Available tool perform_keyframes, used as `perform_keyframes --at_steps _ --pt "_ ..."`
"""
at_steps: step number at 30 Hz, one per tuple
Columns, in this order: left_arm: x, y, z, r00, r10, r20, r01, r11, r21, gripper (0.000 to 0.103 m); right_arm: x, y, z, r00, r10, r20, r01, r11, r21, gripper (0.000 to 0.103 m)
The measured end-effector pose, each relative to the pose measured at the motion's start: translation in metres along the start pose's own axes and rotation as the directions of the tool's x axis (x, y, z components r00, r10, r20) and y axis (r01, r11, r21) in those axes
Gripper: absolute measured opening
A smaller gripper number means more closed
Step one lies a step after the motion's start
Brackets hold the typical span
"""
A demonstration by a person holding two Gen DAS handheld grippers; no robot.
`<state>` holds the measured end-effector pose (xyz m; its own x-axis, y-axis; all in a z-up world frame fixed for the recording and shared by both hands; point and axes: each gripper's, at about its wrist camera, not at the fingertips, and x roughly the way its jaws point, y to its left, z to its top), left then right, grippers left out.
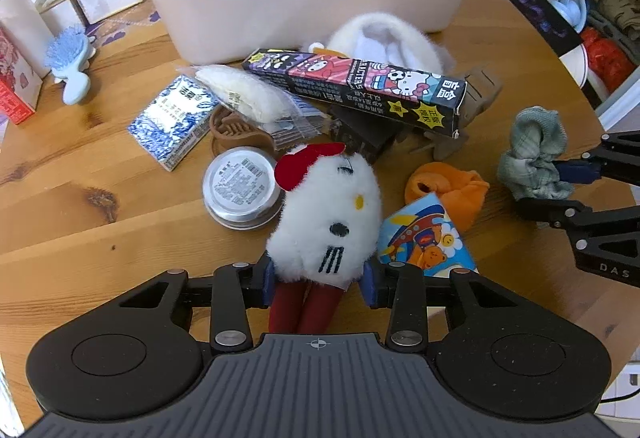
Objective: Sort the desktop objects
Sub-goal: 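Carry the plush toy and green scrunchie with both tools over the bin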
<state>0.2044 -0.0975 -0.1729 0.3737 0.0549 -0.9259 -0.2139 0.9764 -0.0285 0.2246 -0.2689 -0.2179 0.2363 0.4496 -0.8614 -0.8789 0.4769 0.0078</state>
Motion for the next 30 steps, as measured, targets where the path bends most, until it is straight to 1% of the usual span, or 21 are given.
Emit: perform_keyframes --at_steps 4,18,21,25,30 --pt "-0.010 -0.002 -0.002 1.000 0.000 0.014 0.000 1.000 -0.009 0.040 -0.010 0.001 0.000 0.999 -0.026 0.027 0.026 1.000 -0.008 0.032" --pt "-0.043 0.009 -0.007 0.997 0.002 0.082 -0.001 1.000 -0.014 0.040 -0.041 0.004 -0.001 0.994 -0.061 0.087 0.062 0.998 -0.008 0.032" --pt "-0.052 0.013 -0.006 0.994 0.004 0.105 -0.002 1.000 -0.013 0.040 -0.050 0.005 0.003 0.992 -0.076 0.098 0.079 0.996 -0.028 0.032" --pt "-0.065 0.018 -0.001 0.990 0.009 0.142 -0.009 1.000 0.001 0.040 -0.065 0.002 0.012 0.986 -0.093 0.136 0.099 0.994 -0.040 0.032" --pt "-0.082 0.025 0.009 0.982 0.017 0.188 -0.020 1.000 0.013 0.040 -0.084 -0.002 0.028 0.974 -0.127 0.186 0.141 0.988 -0.063 0.032"
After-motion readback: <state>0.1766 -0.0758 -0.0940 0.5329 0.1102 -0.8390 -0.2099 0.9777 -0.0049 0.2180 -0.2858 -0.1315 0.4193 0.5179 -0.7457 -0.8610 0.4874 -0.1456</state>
